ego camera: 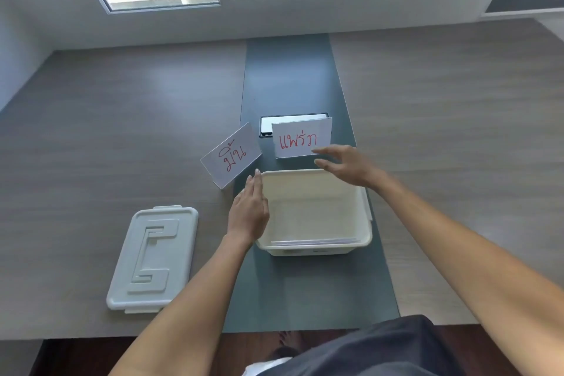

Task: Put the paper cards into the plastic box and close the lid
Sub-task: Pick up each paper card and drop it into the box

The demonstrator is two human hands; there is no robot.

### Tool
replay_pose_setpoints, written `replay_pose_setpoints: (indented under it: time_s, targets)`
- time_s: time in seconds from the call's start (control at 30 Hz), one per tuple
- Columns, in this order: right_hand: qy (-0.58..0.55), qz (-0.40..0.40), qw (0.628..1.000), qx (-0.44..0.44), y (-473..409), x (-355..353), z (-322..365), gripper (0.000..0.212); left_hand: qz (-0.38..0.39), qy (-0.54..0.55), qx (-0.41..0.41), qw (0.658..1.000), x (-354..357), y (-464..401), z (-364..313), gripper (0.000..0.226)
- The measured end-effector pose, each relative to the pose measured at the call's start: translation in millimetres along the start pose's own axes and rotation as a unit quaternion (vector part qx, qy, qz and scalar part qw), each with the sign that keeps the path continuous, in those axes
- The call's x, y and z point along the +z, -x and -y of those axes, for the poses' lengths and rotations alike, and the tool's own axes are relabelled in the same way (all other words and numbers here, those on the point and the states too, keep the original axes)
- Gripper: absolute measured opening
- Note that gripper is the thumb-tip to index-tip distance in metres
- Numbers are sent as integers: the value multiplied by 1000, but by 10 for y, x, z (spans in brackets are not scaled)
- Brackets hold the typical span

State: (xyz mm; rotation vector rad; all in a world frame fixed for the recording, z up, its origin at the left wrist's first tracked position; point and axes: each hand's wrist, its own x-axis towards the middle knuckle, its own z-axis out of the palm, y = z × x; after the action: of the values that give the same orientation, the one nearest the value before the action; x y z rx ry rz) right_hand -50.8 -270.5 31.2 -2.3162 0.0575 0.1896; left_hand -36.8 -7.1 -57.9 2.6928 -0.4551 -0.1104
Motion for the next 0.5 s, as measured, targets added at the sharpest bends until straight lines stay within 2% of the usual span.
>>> replay_pose_setpoints:
  time_s: [0.13,0.27,0.5]
  targets:
    - [55,-36,998,2,-252,-16,-31,54,-3,-2,4,1000,12,22,-22,64]
    - [181,-51,982,2,-616,6,-195,58,-6,-6,1,1000,22,20,-11,64]
    - [301,-44,952,17,-1129,-5,-492,69,-10,-3,9,1000,23,24,-17,62]
